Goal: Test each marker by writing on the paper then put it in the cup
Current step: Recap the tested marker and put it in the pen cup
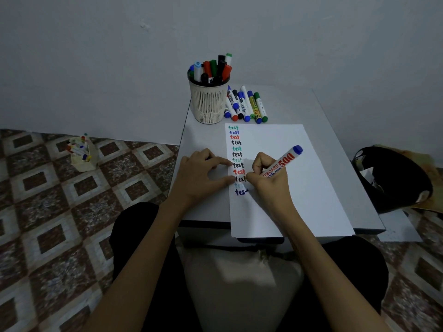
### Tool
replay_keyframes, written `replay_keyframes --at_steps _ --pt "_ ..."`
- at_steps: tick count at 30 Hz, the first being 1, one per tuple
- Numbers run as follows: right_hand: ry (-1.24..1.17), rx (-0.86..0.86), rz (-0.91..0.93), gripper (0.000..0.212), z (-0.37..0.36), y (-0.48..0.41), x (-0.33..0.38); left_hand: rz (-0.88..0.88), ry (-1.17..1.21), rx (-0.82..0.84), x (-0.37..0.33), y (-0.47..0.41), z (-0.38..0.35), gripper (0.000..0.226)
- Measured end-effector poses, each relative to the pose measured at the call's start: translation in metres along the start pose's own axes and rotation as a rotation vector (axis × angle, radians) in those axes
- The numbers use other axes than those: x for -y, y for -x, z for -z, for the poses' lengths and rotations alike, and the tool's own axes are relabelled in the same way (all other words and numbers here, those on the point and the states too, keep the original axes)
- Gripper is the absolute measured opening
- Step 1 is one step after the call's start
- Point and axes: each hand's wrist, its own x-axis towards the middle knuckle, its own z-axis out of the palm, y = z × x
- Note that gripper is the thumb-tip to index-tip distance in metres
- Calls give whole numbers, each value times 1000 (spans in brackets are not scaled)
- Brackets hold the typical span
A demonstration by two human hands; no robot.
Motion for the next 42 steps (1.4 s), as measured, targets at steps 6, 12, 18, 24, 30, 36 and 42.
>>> replay_keyframes --at_steps 6,12,18,24,30,36,42 --pt "9 38 22 25 0 -1 -1 -3 -11 -5 0 0 0 55" --pt "-158 36 -44 29 3 -3 2 -48 -27 11 1 -1 0 53" --pt "-563 -42 -148 27 17 -5 12 -52 385 -73 -2 1 3 47" --pt "-729 36 -162 16 21 -9 22 85 650 -161 -3 4 11 41" --pt "-523 67 -76 9 24 -9 29 38 613 -182 -1 4 12 26" --pt "-432 95 -62 13 21 -9 31 -41 581 -155 1 5 12 26" --pt "-389 101 -100 9 7 -8 31 -61 605 -140 5 5 12 26"
